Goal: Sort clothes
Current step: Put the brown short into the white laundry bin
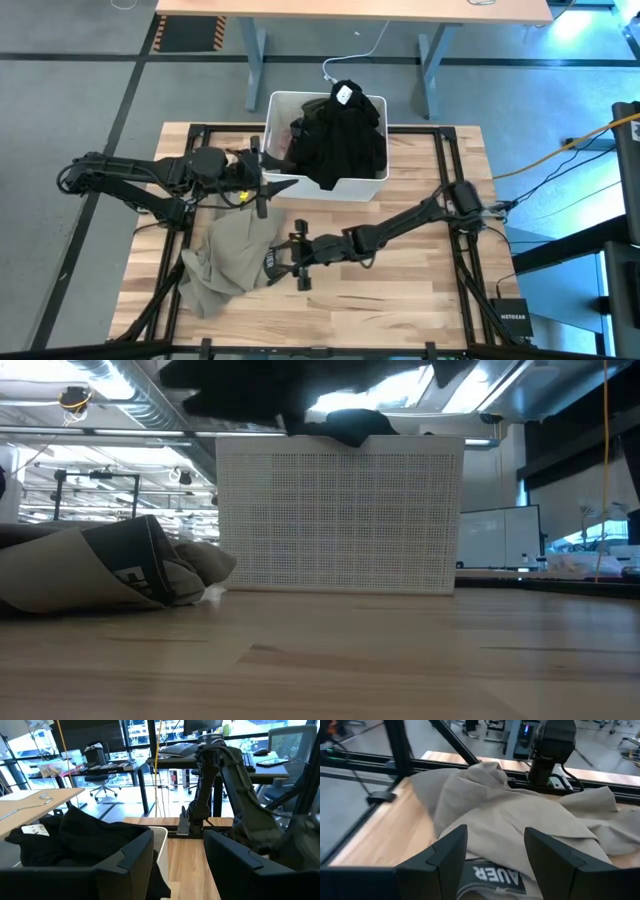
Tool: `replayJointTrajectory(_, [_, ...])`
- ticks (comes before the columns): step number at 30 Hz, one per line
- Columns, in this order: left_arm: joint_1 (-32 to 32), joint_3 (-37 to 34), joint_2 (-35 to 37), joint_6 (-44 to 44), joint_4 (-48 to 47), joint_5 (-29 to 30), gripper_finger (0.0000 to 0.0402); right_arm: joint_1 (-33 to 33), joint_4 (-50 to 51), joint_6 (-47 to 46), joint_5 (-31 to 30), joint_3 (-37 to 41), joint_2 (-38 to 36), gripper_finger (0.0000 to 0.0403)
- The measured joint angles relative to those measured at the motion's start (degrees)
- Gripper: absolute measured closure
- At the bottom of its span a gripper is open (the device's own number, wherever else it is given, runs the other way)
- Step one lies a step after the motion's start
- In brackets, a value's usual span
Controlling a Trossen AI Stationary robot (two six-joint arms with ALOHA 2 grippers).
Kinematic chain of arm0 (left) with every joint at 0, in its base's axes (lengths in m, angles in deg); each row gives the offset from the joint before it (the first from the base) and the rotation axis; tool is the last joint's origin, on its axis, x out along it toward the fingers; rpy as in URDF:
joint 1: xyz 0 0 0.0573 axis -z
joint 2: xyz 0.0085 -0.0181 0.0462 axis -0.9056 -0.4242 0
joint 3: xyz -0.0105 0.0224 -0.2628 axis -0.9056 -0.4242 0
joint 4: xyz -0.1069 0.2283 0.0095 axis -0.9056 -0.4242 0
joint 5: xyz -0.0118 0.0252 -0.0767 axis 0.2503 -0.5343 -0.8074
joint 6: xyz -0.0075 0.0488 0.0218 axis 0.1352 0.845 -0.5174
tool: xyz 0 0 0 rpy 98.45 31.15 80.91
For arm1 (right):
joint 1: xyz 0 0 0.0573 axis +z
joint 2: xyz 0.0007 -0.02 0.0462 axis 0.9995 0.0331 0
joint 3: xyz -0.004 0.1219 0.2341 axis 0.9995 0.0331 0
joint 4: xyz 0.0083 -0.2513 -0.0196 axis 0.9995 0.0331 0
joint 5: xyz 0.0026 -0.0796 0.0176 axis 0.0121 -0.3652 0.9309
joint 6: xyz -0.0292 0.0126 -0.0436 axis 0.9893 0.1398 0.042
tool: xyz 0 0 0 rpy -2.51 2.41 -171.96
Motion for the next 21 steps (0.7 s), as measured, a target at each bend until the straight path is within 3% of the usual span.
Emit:
replayJointTrajectory(7, [-1.4,0.0,0.0,-2.9,1.7,0.0,0.0231,-1.2,2.2,0.1,-1.5,-9.5,7.7,0.0188])
replayJointTrajectory(12, [-1.7,0.0,0.0,-3.9,2.7,0.0,0.0231,-3.7,9.5,0.0,-1.6,-15.7,11.7,0.0188])
replayJointTrajectory(21, [-1.6,0.0,0.0,-5.1,2.6,0.0,0.0231,-5.8,25.0,-4.2,1.0,-17.2,14.1,0.0188])
